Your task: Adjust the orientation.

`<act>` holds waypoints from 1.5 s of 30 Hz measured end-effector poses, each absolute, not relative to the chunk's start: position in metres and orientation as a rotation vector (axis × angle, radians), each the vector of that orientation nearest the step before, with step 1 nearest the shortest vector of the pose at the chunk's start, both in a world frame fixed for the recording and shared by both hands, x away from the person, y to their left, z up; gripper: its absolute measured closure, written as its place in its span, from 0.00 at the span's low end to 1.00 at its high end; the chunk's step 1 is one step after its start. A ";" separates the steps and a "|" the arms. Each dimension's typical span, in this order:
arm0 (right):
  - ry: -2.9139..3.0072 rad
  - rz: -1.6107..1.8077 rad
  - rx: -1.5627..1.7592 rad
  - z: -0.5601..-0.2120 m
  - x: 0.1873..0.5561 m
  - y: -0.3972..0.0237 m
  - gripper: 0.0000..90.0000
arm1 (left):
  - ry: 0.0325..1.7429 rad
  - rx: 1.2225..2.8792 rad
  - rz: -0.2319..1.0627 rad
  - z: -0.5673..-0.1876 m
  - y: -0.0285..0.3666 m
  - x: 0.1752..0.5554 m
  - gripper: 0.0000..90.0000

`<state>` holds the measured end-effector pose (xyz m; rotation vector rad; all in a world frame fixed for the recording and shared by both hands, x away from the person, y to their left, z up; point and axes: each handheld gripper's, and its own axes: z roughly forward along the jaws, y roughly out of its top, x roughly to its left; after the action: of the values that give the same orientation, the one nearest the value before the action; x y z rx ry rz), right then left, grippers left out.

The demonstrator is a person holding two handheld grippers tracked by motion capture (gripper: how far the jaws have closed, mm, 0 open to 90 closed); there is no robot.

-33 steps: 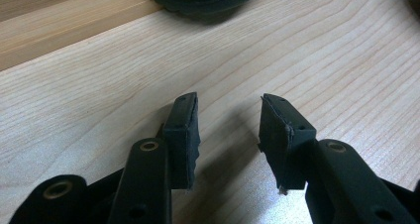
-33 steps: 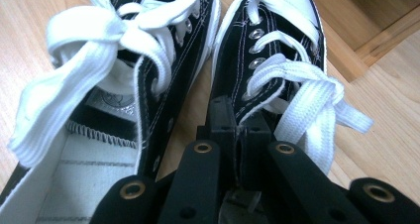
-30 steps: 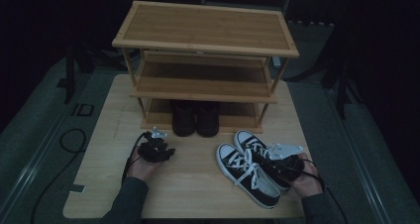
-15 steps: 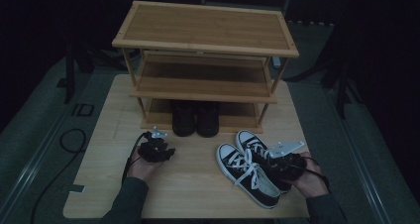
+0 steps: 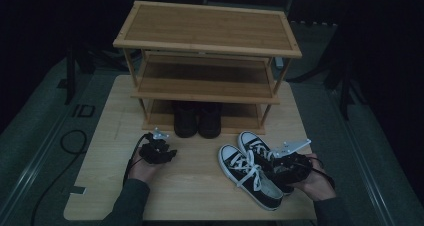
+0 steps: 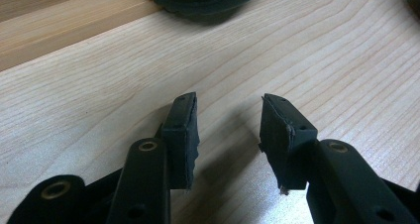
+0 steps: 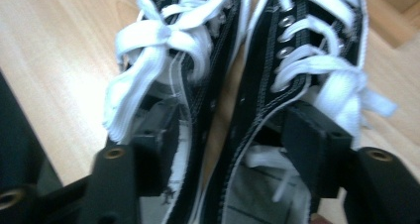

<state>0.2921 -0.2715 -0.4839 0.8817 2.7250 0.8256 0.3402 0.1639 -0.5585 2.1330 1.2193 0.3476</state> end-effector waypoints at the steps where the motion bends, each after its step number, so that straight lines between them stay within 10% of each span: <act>1: 2.728 0.819 0.886 -0.485 0.292 -0.271 0.41 | 1.217 2.137 0.349 -0.558 0.164 0.340 0.65; 45: 2.690 0.706 0.958 -0.510 0.302 -0.247 0.65 | 1.217 2.116 0.340 -0.560 0.165 0.341 0.65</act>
<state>0.3018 -0.2472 -0.5100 0.9585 2.6898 0.7065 0.3412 0.1652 -0.5595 2.1163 1.2174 0.3397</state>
